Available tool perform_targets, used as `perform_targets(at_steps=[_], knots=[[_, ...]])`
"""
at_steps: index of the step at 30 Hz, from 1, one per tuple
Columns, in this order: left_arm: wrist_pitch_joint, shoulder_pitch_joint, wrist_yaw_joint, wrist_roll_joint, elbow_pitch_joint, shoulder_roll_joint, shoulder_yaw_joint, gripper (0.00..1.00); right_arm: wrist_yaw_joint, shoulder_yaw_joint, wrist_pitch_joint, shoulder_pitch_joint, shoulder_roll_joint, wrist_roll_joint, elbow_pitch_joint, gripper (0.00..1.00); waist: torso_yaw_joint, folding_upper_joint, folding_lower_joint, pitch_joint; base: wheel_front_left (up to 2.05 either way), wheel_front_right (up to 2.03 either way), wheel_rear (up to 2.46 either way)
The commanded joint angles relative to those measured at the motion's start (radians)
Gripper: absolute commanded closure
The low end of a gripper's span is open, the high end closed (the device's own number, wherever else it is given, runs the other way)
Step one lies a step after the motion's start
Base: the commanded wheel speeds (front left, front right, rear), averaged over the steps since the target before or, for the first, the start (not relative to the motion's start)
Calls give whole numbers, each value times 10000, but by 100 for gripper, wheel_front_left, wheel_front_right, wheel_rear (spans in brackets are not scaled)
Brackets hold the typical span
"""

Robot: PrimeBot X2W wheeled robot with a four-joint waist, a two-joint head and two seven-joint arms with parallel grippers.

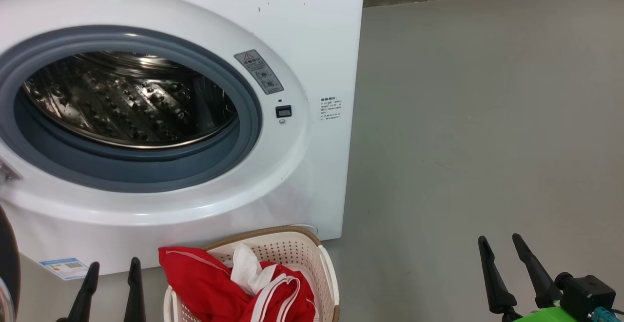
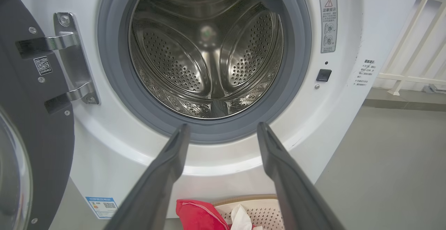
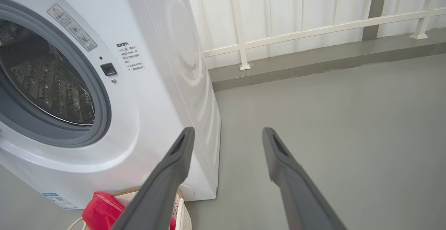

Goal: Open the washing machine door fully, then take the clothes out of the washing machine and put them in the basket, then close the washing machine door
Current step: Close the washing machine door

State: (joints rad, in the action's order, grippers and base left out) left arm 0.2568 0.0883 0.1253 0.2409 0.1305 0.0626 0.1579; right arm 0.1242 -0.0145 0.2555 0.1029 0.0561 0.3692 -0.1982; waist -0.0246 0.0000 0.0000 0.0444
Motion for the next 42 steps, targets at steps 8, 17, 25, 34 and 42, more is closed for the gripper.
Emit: perform_targets(at_steps=[8,17,25,34,42], knots=[[49,-204,54,-203,-322,55,308,0,65,186,63,-104,116,11,246,0,48,0,0,55,-67,67,0],[49,-228,54,-157,-369,50,299,0,65,164,63,-158,85,-3,246,0,96,0,0,117,-122,122,0],[49,-233,54,-107,-375,37,304,0,65,153,63,-126,72,-11,257,0,141,0,0,85,-117,117,0],[49,-281,54,-47,-414,62,277,0,65,149,63,-147,59,-9,277,0,198,0,0,147,-69,69,0],[49,-286,54,-12,-403,79,242,0,65,164,63,-128,49,-14,257,0,230,0,0,128,-1,1,0]])
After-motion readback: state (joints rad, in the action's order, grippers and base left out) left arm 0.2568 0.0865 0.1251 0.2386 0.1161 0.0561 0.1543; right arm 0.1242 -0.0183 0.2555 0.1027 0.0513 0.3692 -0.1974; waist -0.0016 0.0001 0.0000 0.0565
